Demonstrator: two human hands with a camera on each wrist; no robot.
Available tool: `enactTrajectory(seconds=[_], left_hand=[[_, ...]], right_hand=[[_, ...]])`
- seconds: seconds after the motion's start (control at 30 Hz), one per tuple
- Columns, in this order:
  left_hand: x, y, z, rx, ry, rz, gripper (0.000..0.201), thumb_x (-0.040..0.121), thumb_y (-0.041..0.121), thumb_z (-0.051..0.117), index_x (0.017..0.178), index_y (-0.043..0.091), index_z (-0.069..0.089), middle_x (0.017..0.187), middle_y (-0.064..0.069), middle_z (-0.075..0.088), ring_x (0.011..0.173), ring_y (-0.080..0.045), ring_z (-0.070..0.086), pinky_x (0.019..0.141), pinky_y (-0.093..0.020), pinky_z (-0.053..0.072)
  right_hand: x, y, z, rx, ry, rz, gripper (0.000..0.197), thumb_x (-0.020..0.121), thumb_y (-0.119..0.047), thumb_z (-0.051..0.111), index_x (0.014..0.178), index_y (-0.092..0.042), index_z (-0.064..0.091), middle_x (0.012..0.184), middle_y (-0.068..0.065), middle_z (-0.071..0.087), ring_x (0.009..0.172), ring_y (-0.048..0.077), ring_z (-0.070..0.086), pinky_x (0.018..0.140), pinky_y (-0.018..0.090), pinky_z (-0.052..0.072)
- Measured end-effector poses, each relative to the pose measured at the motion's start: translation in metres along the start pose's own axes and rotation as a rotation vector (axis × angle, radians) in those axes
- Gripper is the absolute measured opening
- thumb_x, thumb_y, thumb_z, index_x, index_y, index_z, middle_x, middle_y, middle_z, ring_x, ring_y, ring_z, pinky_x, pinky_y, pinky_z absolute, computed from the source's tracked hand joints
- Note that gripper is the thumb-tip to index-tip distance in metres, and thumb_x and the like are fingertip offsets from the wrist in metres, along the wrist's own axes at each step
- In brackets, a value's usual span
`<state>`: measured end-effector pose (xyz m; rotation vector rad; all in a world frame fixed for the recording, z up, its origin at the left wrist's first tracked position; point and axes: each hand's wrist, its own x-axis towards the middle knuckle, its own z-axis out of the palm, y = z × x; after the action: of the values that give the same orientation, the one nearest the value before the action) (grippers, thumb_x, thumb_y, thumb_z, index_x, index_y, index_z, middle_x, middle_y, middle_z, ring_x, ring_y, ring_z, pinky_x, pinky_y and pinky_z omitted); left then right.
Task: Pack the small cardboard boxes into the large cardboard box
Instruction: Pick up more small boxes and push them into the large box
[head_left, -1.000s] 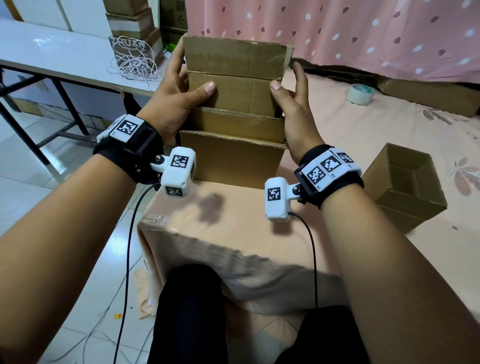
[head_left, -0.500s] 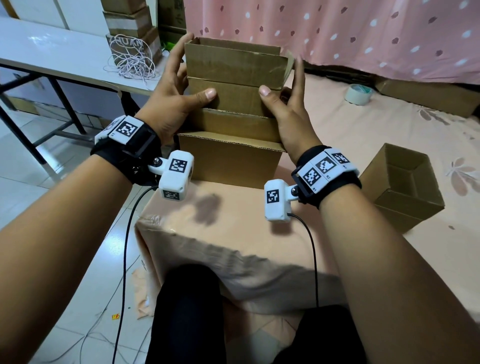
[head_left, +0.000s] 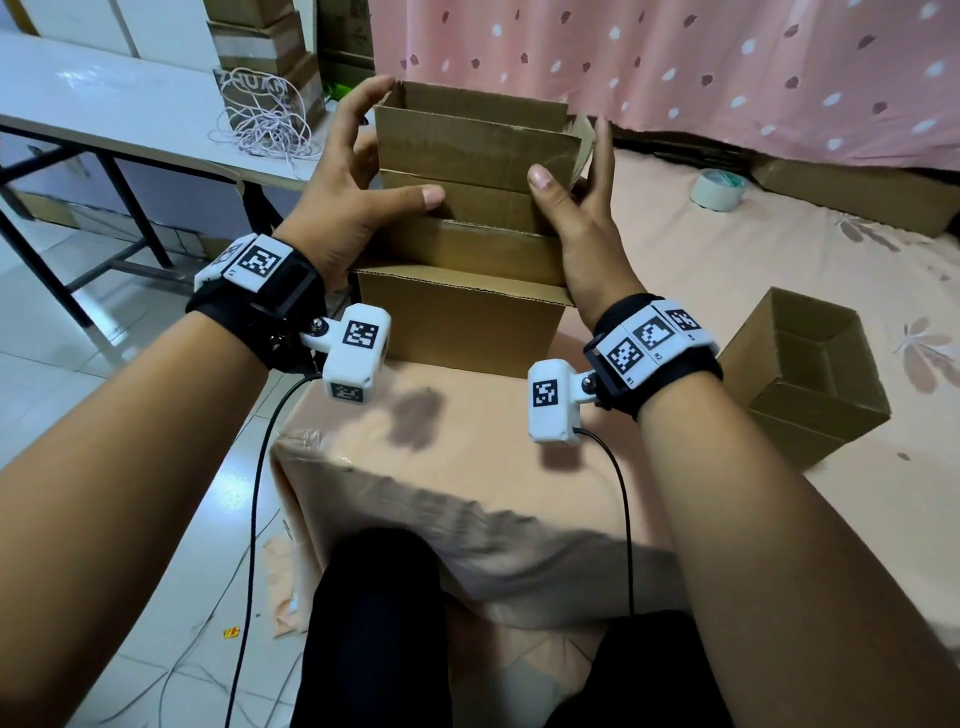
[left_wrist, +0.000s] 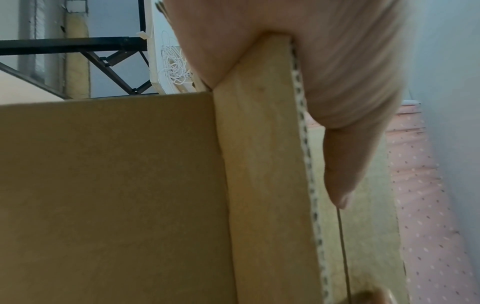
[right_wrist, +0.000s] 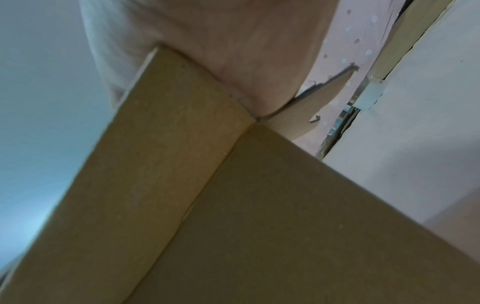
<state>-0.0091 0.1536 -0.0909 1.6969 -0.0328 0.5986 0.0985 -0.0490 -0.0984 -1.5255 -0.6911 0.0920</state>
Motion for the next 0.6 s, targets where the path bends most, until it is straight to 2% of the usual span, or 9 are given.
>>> enactTrajectory(seconds=[0.17,0.27,0.33,0.4,0.43,0.47,0.53,0.6], left_hand=[[-0.001,0.001,0.001,-0.01,0.009,-0.001,0.083,0.09,0.005,0.073,0.154,0.022,0.023,0.128,0.003,0.062,0.127,-0.024,0.06,0.104,-0.043,0.054],[-0.001,0.0,0.0,-0.003,0.001,0.006,0.08,0.091,0.01,0.073,0.153,0.023,0.025,0.131,0.004,0.062,0.13,-0.025,0.058,0.107,-0.045,0.052],[-0.001,-0.001,0.0,-0.002,-0.002,0.008,0.08,0.091,0.012,0.073,0.153,0.023,0.025,0.133,0.003,0.062,0.13,-0.025,0.058,0.108,-0.045,0.051],[-0.001,-0.001,0.0,-0.009,-0.002,0.014,0.079,0.091,0.013,0.072,0.154,0.022,0.024,0.134,0.001,0.061,0.13,-0.025,0.058,0.107,-0.043,0.052],[-0.001,-0.001,0.0,-0.015,-0.001,0.019,0.079,0.091,0.013,0.072,0.153,0.021,0.024,0.134,0.001,0.061,0.13,-0.024,0.058,0.105,-0.041,0.053],[0.0,-0.001,0.001,-0.022,-0.002,0.023,0.077,0.092,0.012,0.071,0.153,0.021,0.024,0.134,0.001,0.061,0.129,-0.024,0.059,0.103,-0.038,0.054],[0.0,-0.002,0.001,-0.046,-0.004,0.029,0.074,0.093,0.011,0.069,0.152,0.02,0.026,0.135,-0.001,0.06,0.129,-0.024,0.059,0.099,-0.034,0.055],[0.001,-0.004,0.001,-0.078,-0.002,0.036,0.072,0.093,0.009,0.068,0.152,0.017,0.028,0.142,-0.004,0.056,0.132,-0.025,0.057,0.099,-0.034,0.054]], right_hand=[[-0.002,-0.004,0.002,0.013,0.01,0.031,0.101,0.08,-0.067,0.063,0.16,-0.041,0.006,0.168,-0.006,0.022,0.152,0.016,0.026,0.124,0.048,0.025],[-0.004,-0.008,0.003,0.03,0.026,0.1,0.102,0.078,-0.071,0.059,0.159,-0.041,0.004,0.167,-0.003,0.023,0.152,0.015,0.027,0.124,0.048,0.025],[-0.005,-0.01,0.002,0.037,0.03,0.123,0.095,0.086,-0.07,0.052,0.16,-0.038,0.002,0.166,-0.003,0.023,0.152,0.014,0.026,0.125,0.044,0.021],[-0.006,-0.009,0.0,0.037,0.051,0.123,0.076,0.101,-0.06,0.038,0.161,-0.033,0.0,0.167,-0.003,0.019,0.153,0.013,0.021,0.122,0.033,0.016],[-0.006,-0.01,-0.001,0.045,0.06,0.121,0.071,0.104,-0.057,0.032,0.162,-0.032,0.0,0.168,-0.004,0.017,0.153,0.012,0.019,0.118,0.03,0.016],[-0.007,-0.011,0.001,0.062,0.064,0.121,0.072,0.102,-0.061,0.03,0.162,-0.032,0.0,0.168,-0.006,0.015,0.154,0.012,0.018,0.118,0.03,0.015],[-0.008,-0.013,0.004,0.072,0.055,0.123,0.088,0.087,-0.079,0.034,0.16,-0.038,0.005,0.169,-0.008,0.017,0.154,0.014,0.021,0.125,0.042,0.017],[-0.002,-0.003,-0.001,0.096,0.01,0.12,0.101,0.073,-0.095,0.039,0.157,-0.046,0.014,0.167,-0.007,0.026,0.152,0.015,0.027,0.124,0.055,0.021]])
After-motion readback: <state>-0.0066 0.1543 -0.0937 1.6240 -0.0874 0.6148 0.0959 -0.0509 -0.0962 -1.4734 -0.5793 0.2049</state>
